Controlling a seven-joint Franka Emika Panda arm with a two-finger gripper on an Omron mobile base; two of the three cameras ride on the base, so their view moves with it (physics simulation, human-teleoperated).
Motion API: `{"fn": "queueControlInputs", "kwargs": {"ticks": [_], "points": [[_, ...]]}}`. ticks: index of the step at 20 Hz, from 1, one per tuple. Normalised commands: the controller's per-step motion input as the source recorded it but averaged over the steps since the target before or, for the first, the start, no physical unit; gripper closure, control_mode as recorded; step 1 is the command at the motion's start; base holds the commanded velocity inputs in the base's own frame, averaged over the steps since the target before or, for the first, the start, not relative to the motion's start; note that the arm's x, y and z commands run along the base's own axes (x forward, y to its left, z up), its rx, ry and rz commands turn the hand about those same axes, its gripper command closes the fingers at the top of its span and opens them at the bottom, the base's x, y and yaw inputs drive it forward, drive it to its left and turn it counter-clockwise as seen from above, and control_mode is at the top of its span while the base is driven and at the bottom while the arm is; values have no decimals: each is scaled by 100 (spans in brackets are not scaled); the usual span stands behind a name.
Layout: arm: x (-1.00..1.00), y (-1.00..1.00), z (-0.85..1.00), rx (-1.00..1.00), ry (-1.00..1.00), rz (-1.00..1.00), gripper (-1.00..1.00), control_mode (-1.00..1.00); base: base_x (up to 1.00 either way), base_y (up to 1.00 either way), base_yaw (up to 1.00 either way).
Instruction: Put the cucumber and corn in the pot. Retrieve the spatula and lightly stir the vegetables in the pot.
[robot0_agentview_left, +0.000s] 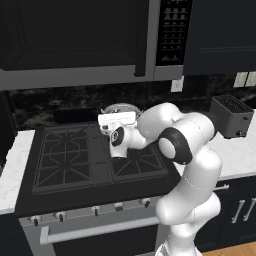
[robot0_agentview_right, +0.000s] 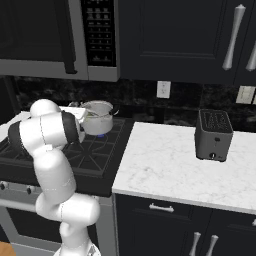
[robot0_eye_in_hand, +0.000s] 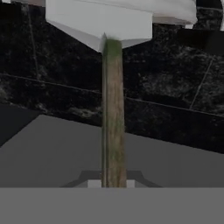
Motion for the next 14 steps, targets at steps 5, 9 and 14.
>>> {"fn": "queueControlInputs", "kwargs": {"ticks": [5, 9, 14], "points": [[0, 0, -5, 14, 6, 0, 100, -100, 0, 0, 0], [10, 0, 4, 15, 10, 0, 100, -100, 0, 0, 0], [25, -12, -3, 15, 11, -1, 100, -100, 0, 0, 0]]}}
